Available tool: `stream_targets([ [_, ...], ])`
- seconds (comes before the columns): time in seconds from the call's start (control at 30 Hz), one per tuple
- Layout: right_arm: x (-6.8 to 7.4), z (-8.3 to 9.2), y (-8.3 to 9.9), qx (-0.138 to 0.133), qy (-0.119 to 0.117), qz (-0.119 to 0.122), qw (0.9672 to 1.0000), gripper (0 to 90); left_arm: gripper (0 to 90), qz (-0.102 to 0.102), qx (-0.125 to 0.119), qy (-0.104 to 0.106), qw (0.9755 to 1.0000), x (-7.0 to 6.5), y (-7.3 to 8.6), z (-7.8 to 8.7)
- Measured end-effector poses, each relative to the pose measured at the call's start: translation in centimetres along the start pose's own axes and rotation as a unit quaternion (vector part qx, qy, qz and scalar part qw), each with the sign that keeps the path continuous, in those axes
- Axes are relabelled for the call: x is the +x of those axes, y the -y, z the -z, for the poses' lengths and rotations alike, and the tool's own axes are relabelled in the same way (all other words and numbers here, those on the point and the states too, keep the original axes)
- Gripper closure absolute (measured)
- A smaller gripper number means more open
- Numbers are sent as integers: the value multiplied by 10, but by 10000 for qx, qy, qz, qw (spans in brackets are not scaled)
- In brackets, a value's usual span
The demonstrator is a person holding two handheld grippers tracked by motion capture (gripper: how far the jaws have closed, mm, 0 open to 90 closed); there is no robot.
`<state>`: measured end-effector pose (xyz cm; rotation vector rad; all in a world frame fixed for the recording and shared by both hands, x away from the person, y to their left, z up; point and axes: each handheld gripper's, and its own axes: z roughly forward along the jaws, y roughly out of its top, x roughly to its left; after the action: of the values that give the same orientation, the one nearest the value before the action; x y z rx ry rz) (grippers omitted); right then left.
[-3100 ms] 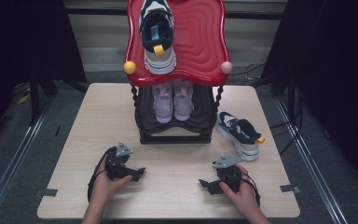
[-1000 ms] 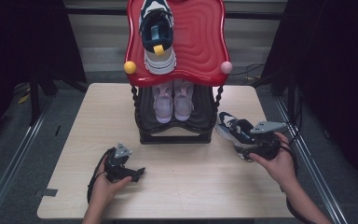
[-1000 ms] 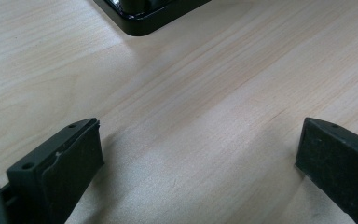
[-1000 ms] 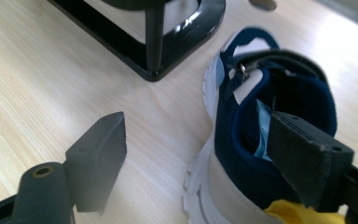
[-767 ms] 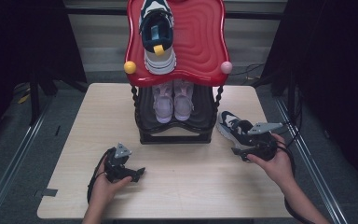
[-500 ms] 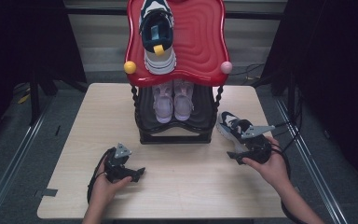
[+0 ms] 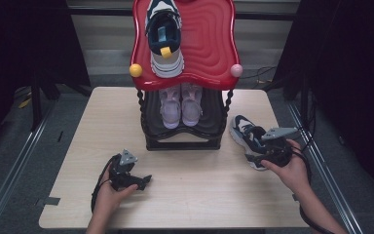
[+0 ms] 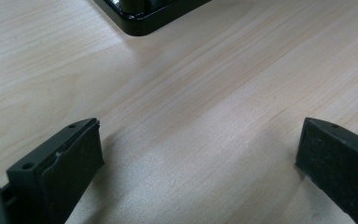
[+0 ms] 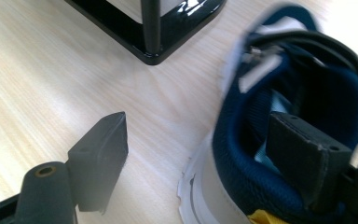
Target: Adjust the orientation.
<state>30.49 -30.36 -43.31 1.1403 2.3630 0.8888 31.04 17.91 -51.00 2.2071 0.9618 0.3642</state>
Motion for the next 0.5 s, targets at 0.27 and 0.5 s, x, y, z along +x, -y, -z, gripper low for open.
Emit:
stream_targets([
  [0.27, 10, -8, -3, 61, -104, 116, 9999, 278, 0, 0, -1, -1, 10000, 0, 0, 0],
  [0.5, 11, -8, -4, -66, -168, -1, 9998, 454, 0, 1, -1, 1, 10000, 0, 0, 0],
])
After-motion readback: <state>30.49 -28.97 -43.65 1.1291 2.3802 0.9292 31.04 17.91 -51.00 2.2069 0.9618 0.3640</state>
